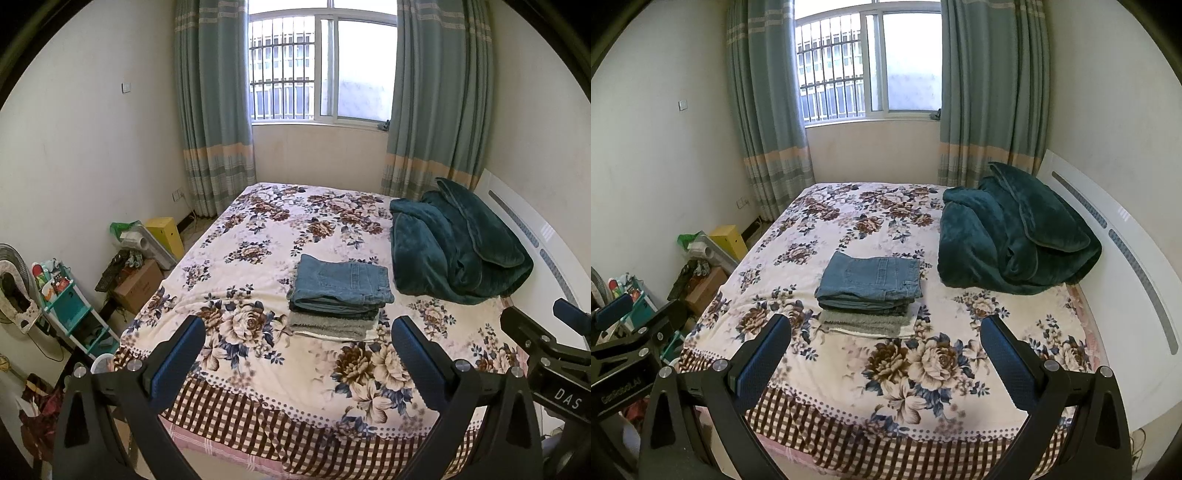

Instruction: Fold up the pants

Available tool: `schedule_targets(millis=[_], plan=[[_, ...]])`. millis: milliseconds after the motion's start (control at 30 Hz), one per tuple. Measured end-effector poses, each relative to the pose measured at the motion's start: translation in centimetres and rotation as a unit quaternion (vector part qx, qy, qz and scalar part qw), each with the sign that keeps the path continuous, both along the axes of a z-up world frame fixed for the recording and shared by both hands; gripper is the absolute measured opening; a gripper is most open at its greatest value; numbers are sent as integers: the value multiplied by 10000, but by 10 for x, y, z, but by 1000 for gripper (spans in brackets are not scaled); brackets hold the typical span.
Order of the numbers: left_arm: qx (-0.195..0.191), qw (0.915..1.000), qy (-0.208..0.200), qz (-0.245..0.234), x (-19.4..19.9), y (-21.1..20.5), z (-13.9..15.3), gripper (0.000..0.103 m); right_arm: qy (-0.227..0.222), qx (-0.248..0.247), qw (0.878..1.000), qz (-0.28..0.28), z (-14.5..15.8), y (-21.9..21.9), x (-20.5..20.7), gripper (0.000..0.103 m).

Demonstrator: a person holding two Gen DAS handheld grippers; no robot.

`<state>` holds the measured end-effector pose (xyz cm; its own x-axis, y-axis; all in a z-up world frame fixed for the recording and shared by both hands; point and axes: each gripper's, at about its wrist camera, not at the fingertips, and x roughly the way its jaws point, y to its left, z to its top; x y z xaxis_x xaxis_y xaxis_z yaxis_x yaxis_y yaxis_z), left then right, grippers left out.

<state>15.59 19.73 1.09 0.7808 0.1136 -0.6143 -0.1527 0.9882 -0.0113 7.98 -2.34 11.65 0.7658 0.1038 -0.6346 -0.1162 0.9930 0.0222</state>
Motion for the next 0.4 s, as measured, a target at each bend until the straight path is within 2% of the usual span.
schedule_targets(millis=[400], plan=[[39,10000,-16,41,-6,5,-4,103,15,25,10000,36,-1,3,-2,103]])
